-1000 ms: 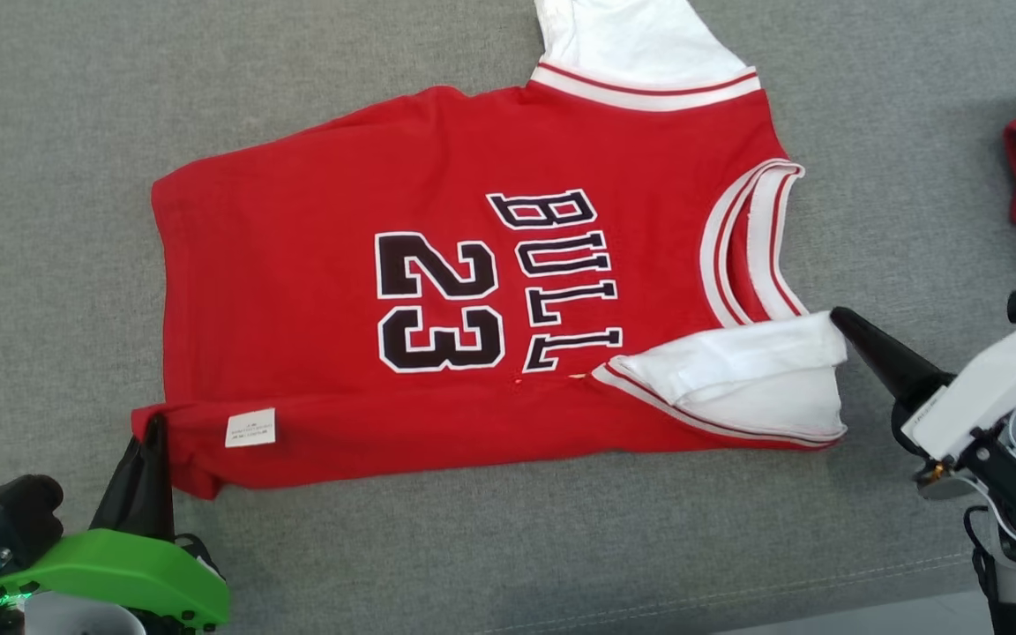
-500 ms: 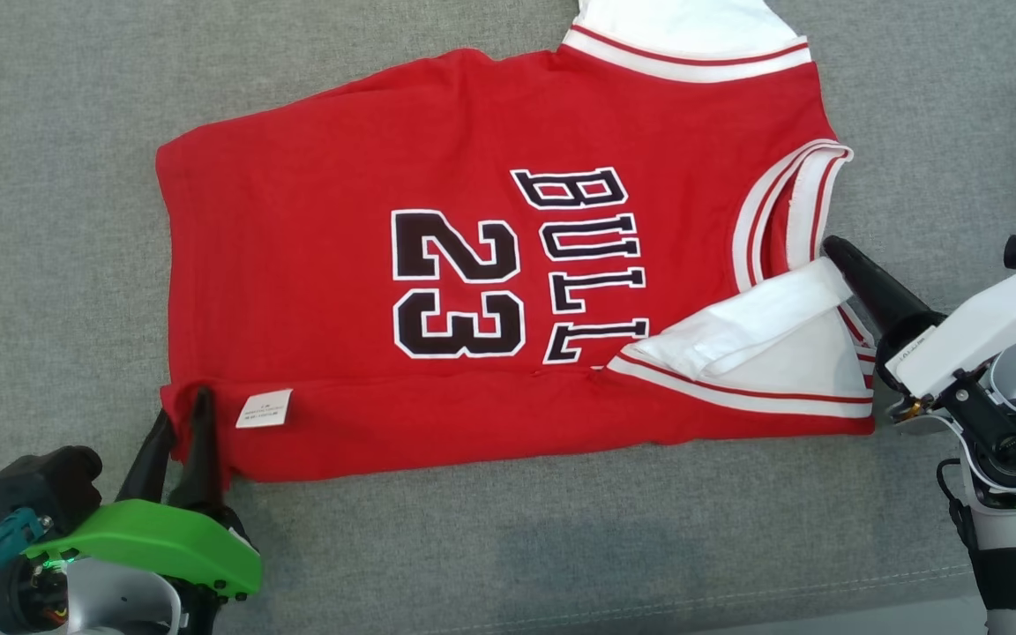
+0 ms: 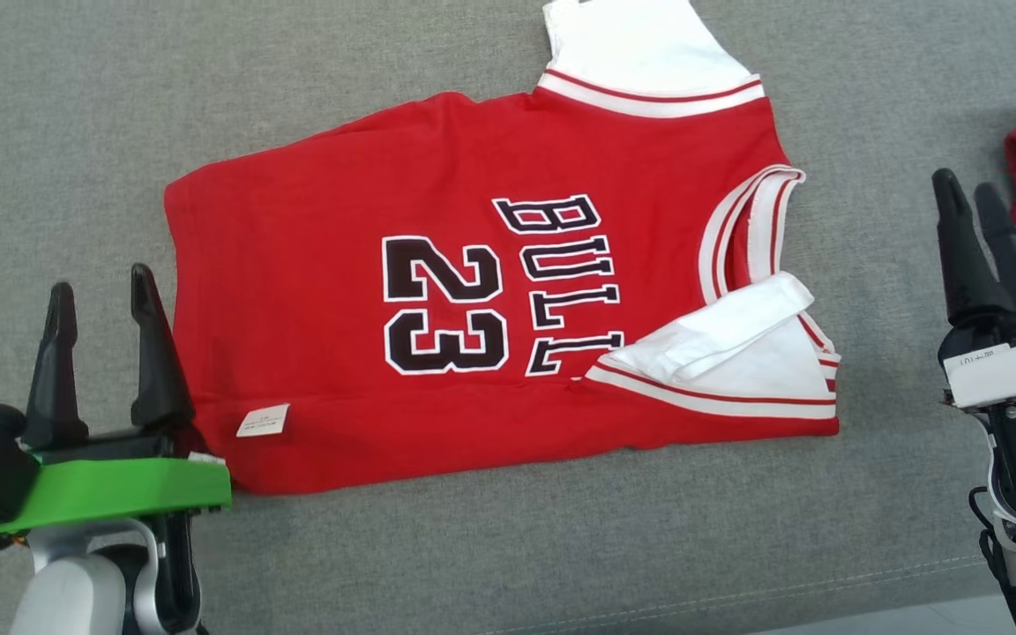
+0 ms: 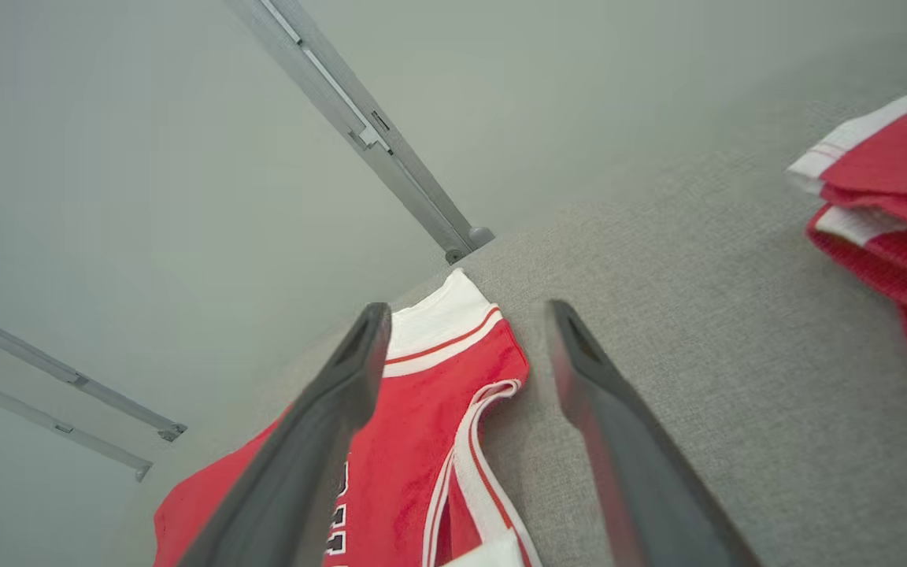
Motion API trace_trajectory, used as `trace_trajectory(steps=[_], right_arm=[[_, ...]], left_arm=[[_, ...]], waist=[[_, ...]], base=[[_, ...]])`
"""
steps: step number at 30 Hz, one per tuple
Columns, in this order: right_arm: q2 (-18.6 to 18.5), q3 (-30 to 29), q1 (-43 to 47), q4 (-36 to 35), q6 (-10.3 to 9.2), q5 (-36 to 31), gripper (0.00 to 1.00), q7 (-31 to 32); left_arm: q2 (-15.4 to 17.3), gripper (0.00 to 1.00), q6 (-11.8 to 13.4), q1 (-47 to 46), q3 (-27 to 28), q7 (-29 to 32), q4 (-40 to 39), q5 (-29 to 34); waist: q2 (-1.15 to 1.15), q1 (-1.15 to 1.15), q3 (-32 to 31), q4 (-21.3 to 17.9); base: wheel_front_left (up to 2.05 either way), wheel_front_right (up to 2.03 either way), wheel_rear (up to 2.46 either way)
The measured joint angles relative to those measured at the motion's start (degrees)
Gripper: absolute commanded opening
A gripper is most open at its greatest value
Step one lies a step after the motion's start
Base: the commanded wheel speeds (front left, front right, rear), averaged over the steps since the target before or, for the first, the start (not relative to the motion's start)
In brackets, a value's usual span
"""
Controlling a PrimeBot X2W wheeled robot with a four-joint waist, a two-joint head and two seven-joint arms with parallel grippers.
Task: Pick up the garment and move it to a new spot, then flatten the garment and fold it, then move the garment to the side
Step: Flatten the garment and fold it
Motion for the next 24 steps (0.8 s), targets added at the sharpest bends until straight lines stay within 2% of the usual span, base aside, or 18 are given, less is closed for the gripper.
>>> trace_trajectory(steps=[7,12,17,24], right_arm=[[-1.82,1.80,-0.10,3.21,0.00,-6.13,1.00,-7.92],[-2.78,4.23,-0.26,6.77,0.00,-14.10,1.00,-12.36],[-2.59,6.82,-0.29,9.46,0.00,-21.01,1.00,-14.49],[-0.91,8.58,0.14,11.91,0.00,-24.95,1.00,-15.17]], left_arm=[[0.59,1.00,0.13,-4.02,-0.59,-3.66,2.14,4.54],[1.64,1.00,-0.55,-5.70,-0.79,-4.89,6.08,6.82],[1.57,1.00,-1.65,-5.39,-1.57,-5.57,8.46,8.34],[1.65,1.00,-3.24,-3.20,-1.62,-5.76,10.94,9.42]], waist=[[0.00,0.00,-1.79,-1.03],[0.00,0.00,-2.77,-1.44],[0.00,0.00,-3.47,-1.53],[0.00,0.00,-4.19,-1.42]], base=[[0.00,0.00,0.00],[0.00,0.00,0.00],[0.00,0.00,0.00],[0.00,0.00,0.00]])
